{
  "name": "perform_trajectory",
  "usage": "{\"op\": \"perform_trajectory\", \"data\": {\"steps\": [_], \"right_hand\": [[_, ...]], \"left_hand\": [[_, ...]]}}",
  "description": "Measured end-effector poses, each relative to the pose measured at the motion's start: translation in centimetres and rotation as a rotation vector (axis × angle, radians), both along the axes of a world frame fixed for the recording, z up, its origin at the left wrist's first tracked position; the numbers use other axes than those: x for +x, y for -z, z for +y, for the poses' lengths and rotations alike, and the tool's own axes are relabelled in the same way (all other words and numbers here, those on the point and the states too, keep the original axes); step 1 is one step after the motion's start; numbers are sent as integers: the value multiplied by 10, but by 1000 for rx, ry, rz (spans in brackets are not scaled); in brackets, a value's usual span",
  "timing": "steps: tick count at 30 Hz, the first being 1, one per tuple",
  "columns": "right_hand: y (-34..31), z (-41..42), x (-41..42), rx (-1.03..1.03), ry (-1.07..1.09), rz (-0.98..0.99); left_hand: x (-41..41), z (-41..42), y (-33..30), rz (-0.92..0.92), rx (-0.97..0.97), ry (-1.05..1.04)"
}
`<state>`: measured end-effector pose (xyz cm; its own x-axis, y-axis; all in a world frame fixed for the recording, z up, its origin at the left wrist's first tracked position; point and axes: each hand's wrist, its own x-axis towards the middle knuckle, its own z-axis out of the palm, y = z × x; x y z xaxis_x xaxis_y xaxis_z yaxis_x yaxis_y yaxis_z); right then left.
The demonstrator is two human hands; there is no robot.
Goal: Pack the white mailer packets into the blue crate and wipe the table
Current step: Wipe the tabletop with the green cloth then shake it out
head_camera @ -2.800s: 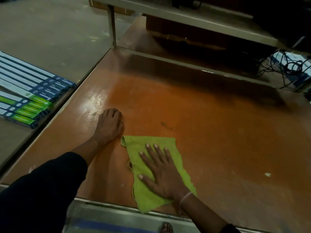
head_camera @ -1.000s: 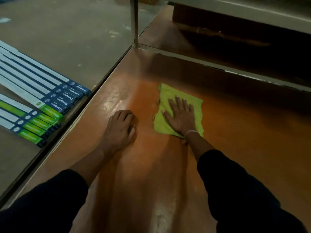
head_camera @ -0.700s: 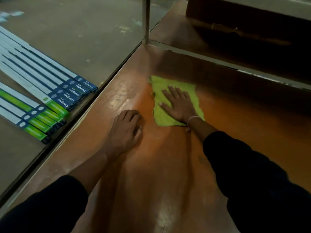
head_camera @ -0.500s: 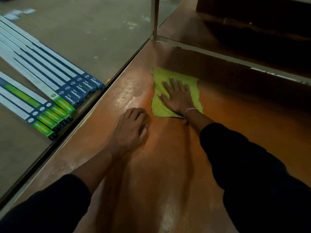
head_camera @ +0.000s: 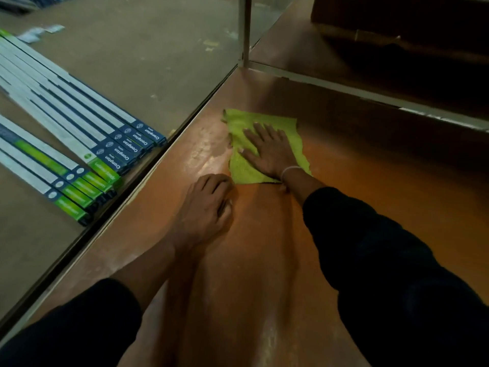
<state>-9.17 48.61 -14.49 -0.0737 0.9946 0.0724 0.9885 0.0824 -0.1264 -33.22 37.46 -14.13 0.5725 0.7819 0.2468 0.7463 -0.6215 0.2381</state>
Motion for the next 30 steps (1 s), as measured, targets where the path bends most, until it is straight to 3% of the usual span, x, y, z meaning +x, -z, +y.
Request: {"op": "perform_trajectory", "data": {"steps": [3, 8, 12, 16, 21, 25, 30], "right_hand": [[0, -15, 5, -48, 259, 45], [-1, -68, 6, -12, -33, -8], [-2, -105, 16, -56, 318, 49], [-4, -157, -11, -32, 110, 19], [-7, -213, -34, -59, 448, 77], [-7, -253, -78, -25, 232, 3], [-11, -282, -114, -65, 471, 65]], "left_hand": [[-1, 0, -2, 5, 4, 1], [1, -2, -5, -29, 21, 4], [0, -3, -5, -39, 24, 4], [1, -5, -6, -25, 28, -24], [-8, -16, -5, -1, 15, -3], [-35, -21, -11, 13, 1, 57], [-85, -36, -12, 24, 18, 63]]}}
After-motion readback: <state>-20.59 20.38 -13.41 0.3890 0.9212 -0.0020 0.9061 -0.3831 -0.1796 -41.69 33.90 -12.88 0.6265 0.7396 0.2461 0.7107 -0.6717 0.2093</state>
